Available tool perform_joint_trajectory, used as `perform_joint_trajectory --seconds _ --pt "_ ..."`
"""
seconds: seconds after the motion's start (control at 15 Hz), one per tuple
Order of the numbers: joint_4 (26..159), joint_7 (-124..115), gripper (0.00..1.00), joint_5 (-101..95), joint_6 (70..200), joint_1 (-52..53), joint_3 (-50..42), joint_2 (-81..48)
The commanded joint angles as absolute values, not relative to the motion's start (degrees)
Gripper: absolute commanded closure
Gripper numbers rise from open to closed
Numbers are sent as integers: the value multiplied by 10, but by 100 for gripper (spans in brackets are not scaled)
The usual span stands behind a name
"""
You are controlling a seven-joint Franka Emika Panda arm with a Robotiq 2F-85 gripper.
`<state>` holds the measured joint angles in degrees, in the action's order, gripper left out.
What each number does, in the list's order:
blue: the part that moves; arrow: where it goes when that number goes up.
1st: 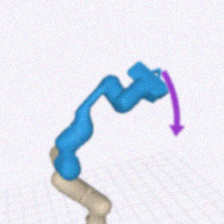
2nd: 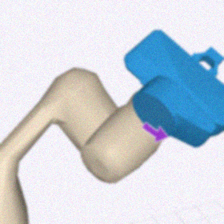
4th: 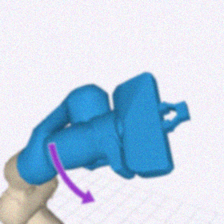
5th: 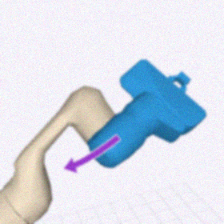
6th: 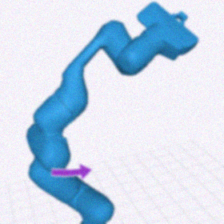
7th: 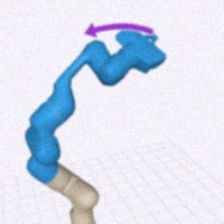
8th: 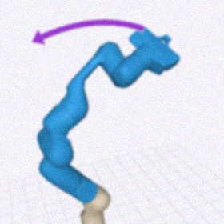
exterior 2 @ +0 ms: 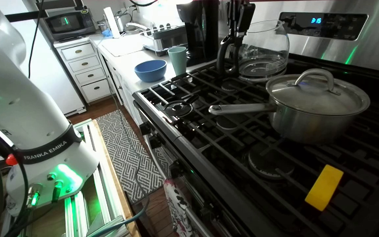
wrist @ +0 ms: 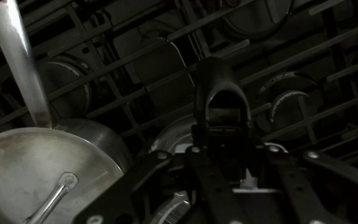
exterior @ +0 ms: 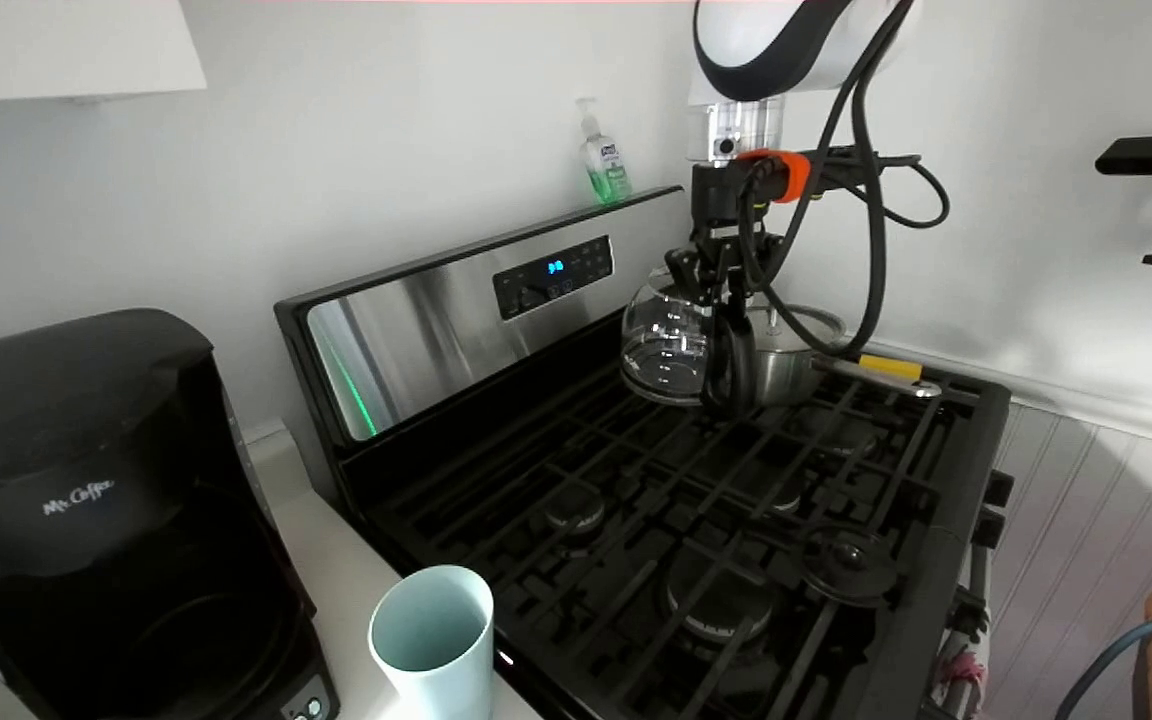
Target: Move the kettle forward to the right
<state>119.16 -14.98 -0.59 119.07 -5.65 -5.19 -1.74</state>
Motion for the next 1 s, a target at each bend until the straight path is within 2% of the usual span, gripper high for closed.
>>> perform_joint_trajectory --seconds 0.0,0.13,0.2,0.33,0.4,0.93 --pt "1101 -154 92 -31 1152 -52 -53 -82" --pt "1074 -150 92 -34 1139 -50 -54 -102" --pt "1122 -149 67 -18 1167 -51 -55 -77" --pt "1099 -149 67 -20 1159 -49 -55 -96" --pt "1095 -156 92 -19 1165 -48 -55 -104" --pt "1016 -161 92 4 1162 -43 -50 -193"
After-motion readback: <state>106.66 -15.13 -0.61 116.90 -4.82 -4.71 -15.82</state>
